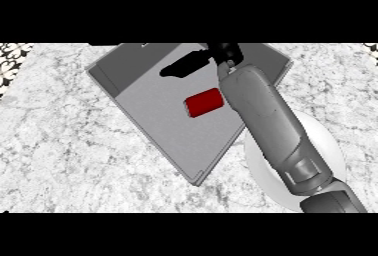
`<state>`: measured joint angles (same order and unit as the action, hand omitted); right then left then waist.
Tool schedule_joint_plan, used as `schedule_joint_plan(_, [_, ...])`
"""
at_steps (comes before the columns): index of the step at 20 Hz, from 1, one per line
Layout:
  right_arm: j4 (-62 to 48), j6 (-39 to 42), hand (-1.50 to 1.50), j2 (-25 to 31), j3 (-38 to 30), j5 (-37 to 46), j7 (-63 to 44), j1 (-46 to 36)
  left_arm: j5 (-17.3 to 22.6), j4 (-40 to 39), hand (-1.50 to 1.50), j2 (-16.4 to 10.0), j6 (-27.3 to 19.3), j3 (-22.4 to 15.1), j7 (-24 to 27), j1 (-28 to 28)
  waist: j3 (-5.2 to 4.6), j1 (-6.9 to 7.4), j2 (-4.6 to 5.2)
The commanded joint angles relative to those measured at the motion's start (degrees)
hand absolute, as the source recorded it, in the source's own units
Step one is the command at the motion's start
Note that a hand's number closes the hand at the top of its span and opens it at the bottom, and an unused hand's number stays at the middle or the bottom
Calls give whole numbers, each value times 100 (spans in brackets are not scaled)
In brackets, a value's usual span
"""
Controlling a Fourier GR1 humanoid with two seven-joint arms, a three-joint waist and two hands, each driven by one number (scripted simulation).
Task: Pick the can from the plate and place it in the cardboard box
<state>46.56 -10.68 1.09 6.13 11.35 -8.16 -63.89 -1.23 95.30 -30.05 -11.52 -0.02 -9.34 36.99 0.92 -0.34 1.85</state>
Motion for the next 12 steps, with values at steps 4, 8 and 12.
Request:
schedule_joint_plan(4, [-129,-321,-150,334,-988,-630,394,-19,271,810,0,423,31,-178,623,-1356,-99,-345,-37])
schedule_joint_plan(8, [-309,-327,-150,757,-1327,-751,528,30,254,859,0,498,5,-137,651,-1229,-102,-354,-56])
schedule_joint_plan(12, [-458,-132,-150,1138,-1713,-1016,851,235,254,855,0,556,48,-127,667,-1159,-93,-398,-22])
